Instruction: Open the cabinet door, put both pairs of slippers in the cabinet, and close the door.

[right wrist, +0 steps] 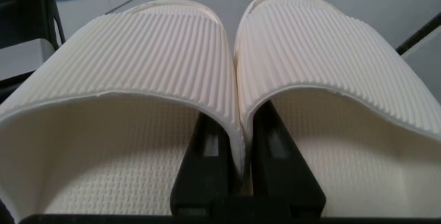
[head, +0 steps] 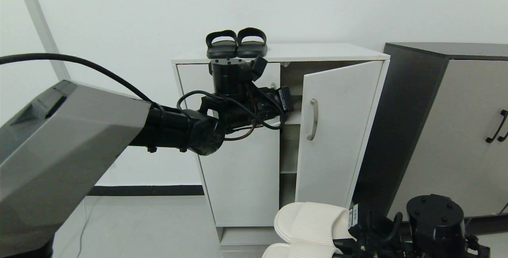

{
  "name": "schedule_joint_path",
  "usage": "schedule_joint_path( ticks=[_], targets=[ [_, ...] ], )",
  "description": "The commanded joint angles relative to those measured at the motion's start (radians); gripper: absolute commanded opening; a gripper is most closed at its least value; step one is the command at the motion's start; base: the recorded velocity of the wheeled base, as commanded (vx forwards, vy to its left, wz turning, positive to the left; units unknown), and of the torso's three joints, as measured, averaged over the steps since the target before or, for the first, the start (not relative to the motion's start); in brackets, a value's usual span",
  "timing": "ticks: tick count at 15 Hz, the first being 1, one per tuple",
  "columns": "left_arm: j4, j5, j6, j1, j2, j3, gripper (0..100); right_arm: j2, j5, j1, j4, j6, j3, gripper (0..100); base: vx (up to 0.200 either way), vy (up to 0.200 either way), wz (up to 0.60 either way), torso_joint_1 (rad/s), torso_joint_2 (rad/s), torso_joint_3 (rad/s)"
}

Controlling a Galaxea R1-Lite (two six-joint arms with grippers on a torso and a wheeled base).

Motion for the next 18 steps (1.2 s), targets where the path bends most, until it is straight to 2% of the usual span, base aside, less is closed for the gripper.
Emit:
schedule_joint_path(
  ticks=[1,3,6,8,9,12,14,17,18],
  targets=[
    [-0.046,0.000,0.001,-0.036,-0.066,0.091,0,0.003,-0.001,0.002,0.000,0.000,0.000,0,-0.200,0.000,0.00,0.002,0.00,0.002],
    [-0.098,-0.003,0.000,-0.073,-0.091,0.144,0,0.003,-0.001,0.003,0.000,0.000,0.000,0,-0.200,0.000,0.00,0.005,0.00,-0.005],
    [-0.109,-0.011,0.000,-0.109,-0.085,0.147,0,0.003,-0.002,0.003,0.000,0.000,0.001,0,-0.200,0.000,0.00,0.001,0.00,0.002],
    [-0.127,-0.009,0.000,-0.109,-0.080,0.148,0,0.005,-0.002,0.002,0.000,0.000,0.001,0,-0.100,0.000,0.00,-0.004,0.00,0.001],
    [-0.141,-0.004,0.000,-0.098,-0.082,0.153,0,0.009,-0.002,0.000,-0.003,0.001,0.000,0,0.000,0.000,0.00,0.000,0.00,0.000],
    [-0.148,0.000,0.001,-0.017,-0.141,0.203,0,0.025,-0.004,-0.006,-0.005,0.003,-0.006,0,0.000,0.000,0.00,0.000,0.00,0.000],
    [-0.142,0.025,0.038,0.069,-0.272,0.340,0,0.035,-0.013,-0.026,-0.003,0.012,-0.036,0,0.000,0.000,0.00,0.000,0.00,0.000],
    [-0.145,0.132,0.156,0.138,-0.461,0.581,0,0.057,-0.040,-0.040,-0.005,0.030,-0.057,0,0.000,0.000,0.00,0.000,0.00,0.000],
    [-0.145,0.193,0.207,0.161,-0.574,0.716,0,0.060,-0.056,-0.041,-0.005,0.035,-0.065,0,0.000,0.000,0.00,0.000,0.00,0.000]
  ],
)
